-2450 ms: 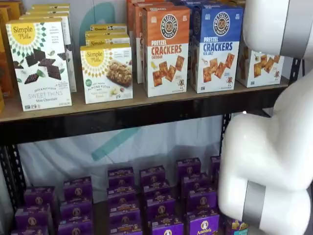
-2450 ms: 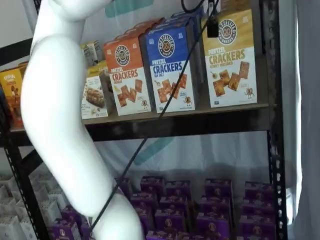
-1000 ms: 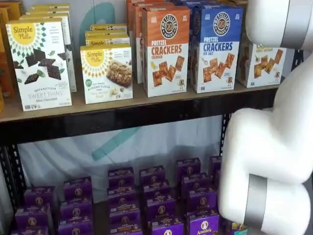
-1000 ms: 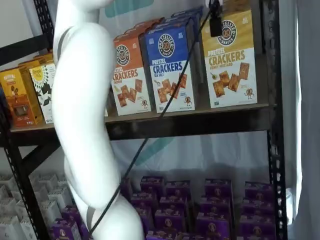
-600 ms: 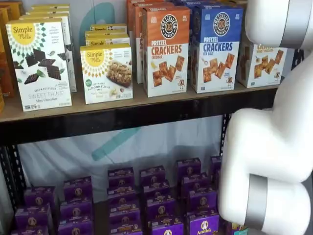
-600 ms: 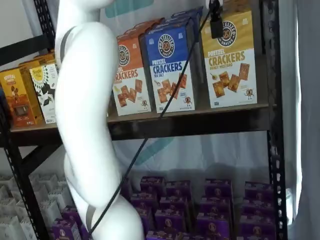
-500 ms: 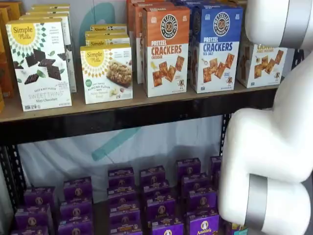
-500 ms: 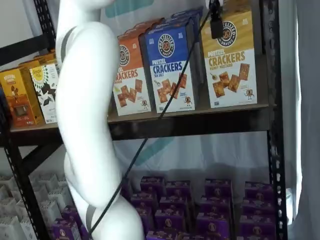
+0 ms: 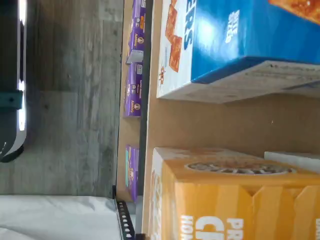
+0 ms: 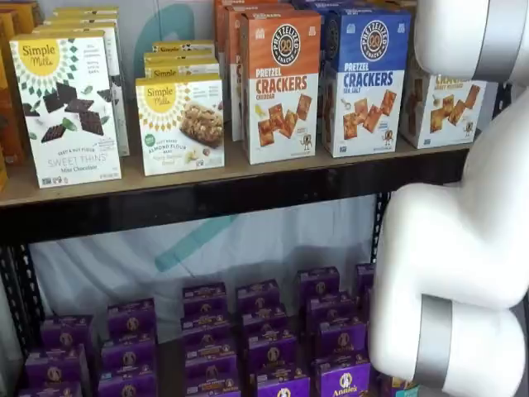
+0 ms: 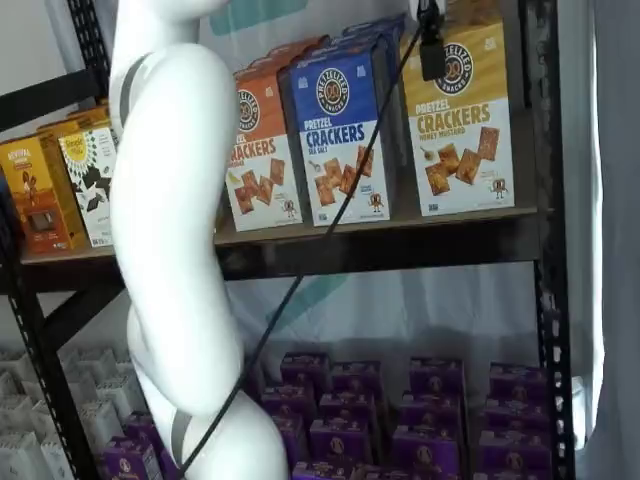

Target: Retrieve the yellow and white box located on the top shelf, the sixth one from the left

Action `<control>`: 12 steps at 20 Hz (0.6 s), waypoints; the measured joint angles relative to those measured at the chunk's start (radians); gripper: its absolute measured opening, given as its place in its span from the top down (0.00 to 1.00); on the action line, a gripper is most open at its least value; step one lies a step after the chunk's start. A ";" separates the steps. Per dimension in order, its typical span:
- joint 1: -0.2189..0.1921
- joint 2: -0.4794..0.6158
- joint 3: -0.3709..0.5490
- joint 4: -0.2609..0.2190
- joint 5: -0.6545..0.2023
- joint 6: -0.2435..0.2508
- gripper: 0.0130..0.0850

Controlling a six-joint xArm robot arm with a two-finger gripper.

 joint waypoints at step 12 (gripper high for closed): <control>-0.007 -0.017 0.018 0.004 -0.028 -0.009 0.28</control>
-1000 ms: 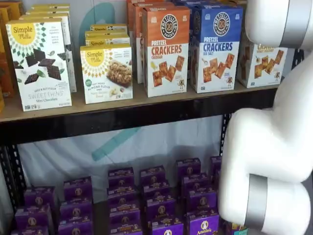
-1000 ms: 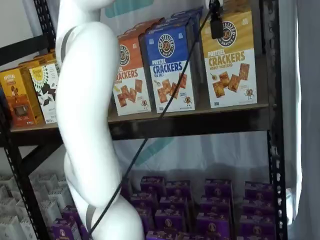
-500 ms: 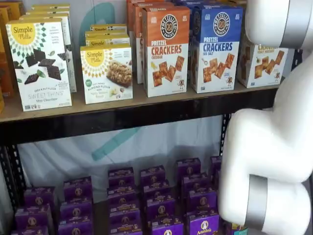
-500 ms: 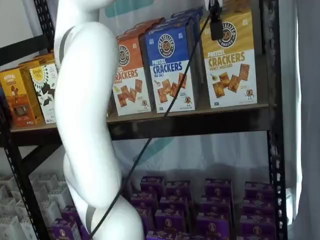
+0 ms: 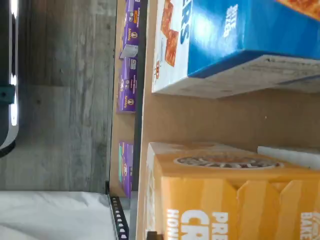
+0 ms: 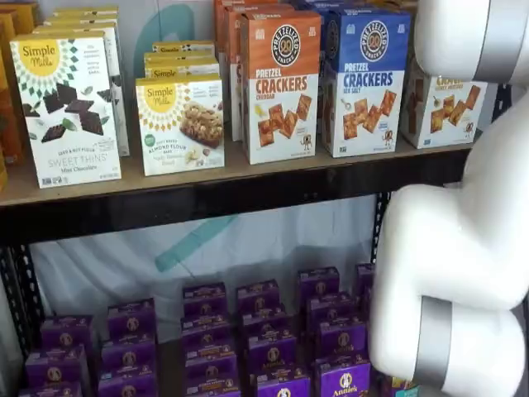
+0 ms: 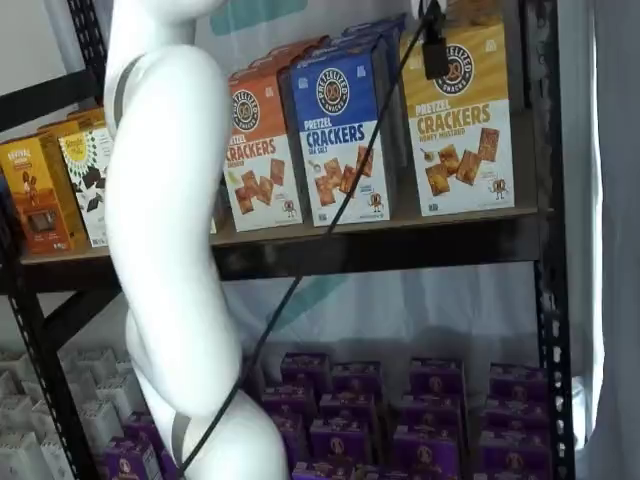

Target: Retrieve the yellow and white box located on the top shelf, the sixth one from the left

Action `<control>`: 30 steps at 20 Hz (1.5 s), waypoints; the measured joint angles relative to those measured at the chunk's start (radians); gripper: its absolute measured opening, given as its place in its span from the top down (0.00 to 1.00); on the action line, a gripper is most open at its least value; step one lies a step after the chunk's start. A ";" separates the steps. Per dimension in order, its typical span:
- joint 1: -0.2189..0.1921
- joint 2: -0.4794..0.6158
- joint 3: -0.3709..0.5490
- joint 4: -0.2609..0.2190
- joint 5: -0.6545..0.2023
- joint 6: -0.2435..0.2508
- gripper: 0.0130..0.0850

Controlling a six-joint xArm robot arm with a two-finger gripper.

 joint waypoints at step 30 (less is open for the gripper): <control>-0.063 -0.136 0.066 0.017 0.121 -0.043 0.39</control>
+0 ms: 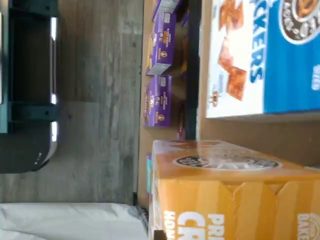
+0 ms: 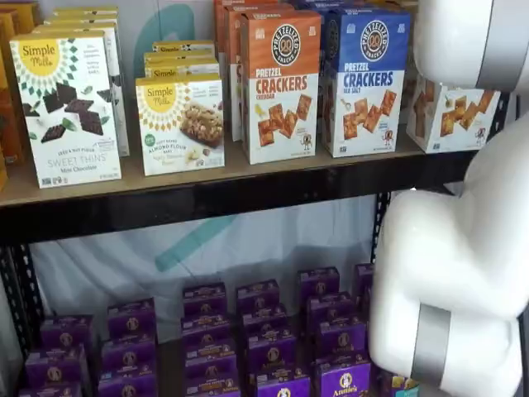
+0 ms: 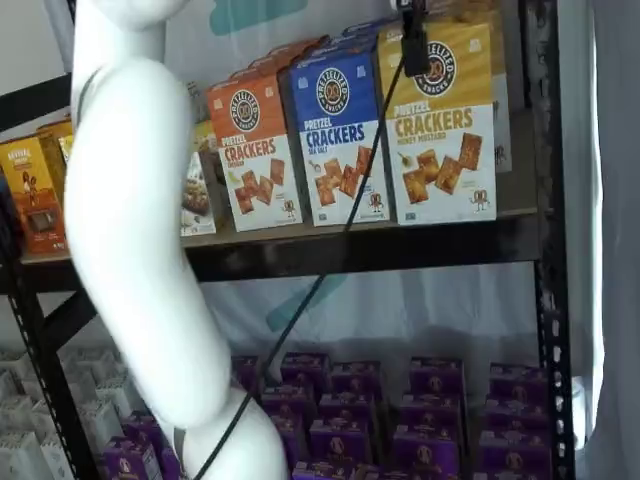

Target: Retrieve the yellow and white box located on the top shelf, the sixth one from the left

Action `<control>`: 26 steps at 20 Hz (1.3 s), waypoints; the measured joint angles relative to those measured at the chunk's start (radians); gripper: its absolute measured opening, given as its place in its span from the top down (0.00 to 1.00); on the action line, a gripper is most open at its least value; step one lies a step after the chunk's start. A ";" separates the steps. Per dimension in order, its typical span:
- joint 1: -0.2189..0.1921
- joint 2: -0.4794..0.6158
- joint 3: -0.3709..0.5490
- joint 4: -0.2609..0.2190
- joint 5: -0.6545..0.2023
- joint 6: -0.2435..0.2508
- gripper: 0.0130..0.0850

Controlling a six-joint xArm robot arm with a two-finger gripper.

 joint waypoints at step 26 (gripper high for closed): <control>0.144 -0.365 0.351 -0.061 0.109 0.128 0.39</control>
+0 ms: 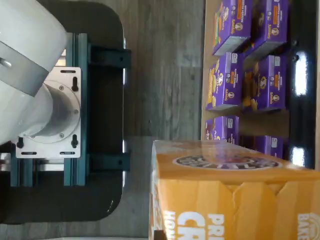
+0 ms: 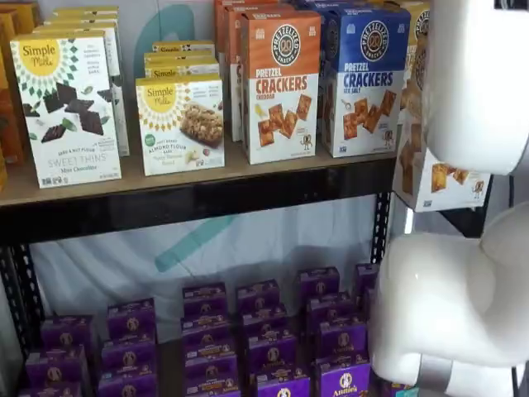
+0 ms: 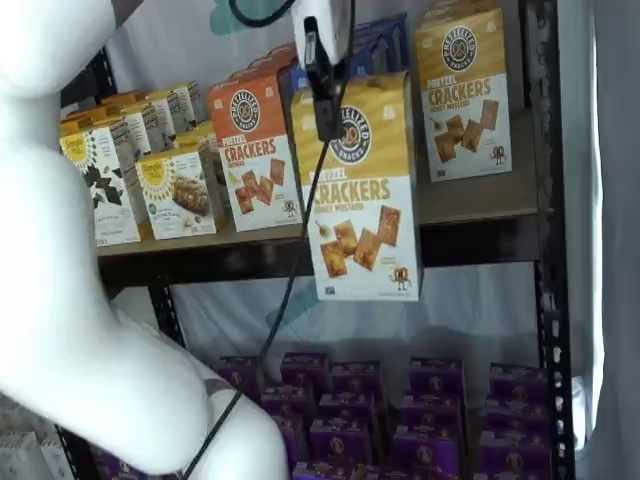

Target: Retrieve the yellow and white box located on the top shelf, the sixth one from the left

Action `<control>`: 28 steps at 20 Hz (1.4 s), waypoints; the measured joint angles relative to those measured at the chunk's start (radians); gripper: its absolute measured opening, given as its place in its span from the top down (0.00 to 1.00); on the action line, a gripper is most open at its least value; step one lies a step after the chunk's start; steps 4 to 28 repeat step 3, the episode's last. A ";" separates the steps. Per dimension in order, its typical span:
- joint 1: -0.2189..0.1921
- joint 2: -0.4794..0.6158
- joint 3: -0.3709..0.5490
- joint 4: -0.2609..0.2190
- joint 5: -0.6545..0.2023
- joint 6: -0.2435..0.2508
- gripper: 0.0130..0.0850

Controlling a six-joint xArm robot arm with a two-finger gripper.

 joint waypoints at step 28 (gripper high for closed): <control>0.019 -0.014 0.020 -0.006 0.003 0.016 0.39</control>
